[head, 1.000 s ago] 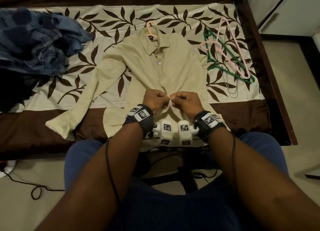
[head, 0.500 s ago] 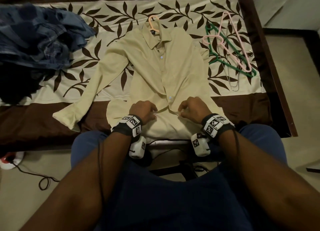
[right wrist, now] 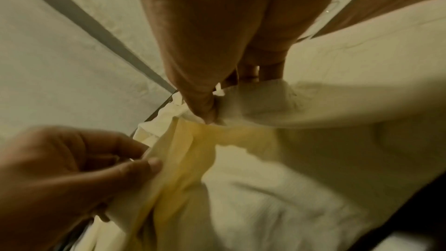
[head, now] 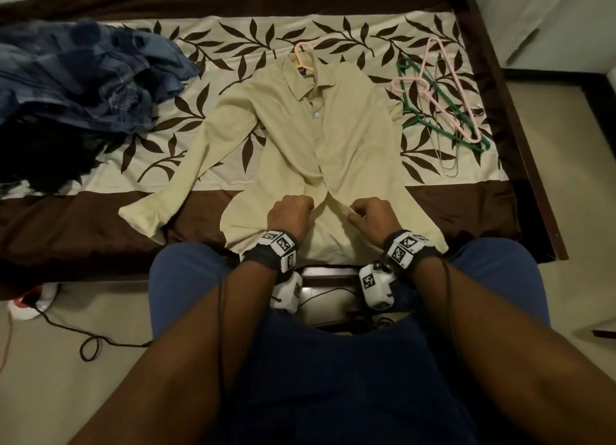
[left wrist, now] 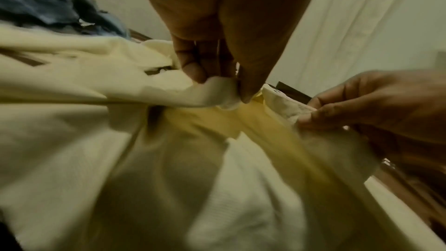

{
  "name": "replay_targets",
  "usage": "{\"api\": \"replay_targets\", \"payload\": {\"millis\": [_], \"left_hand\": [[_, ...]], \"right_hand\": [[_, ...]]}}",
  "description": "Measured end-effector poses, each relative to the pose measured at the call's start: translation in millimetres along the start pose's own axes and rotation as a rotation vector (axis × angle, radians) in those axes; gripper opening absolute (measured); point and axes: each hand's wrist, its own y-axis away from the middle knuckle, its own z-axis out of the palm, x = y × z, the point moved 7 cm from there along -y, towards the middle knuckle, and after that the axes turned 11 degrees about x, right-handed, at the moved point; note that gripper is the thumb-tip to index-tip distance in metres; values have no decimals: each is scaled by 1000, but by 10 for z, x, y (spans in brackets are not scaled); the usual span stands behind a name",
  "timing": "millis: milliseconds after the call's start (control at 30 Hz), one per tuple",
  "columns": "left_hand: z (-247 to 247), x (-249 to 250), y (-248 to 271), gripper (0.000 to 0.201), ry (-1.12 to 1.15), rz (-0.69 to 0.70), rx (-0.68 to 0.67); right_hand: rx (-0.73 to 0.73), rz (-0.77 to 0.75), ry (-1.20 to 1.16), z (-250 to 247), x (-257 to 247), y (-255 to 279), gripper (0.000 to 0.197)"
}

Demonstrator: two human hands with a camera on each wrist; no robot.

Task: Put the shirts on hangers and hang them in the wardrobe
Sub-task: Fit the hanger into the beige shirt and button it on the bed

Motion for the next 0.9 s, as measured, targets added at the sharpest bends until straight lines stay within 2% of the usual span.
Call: {"api": "replay_targets", "payload": {"millis": [133,233,333,467,567,700,833,900], "left_hand": [[103,27,92,15,240,-249,-35],[143,95,159,11,364,-362,-75],[132,107,169,14,467,-445,-55],[48,141,168,18,635,-495,-35],[-12,159,182,16,803,-528,-18],[-21,145,189,26,875,-555,10],[-121,211,219,10,946,-560,21],[-169,239,205,10,900,-519,40]], "right_hand": [[62,119,-140,19,10,99,17],[99,144,-212,16,-6,150,12],[101,158,-264,-7,-11,149,15],[132,152,-294,-99,-40,137,15],[123,224,-416,-135,-22,125,10],[141,259,-532,-226,-63,117,8],[190,239,-589,-349,-121,110,11],[191,213,-600,-377,-140,103,19]]}}
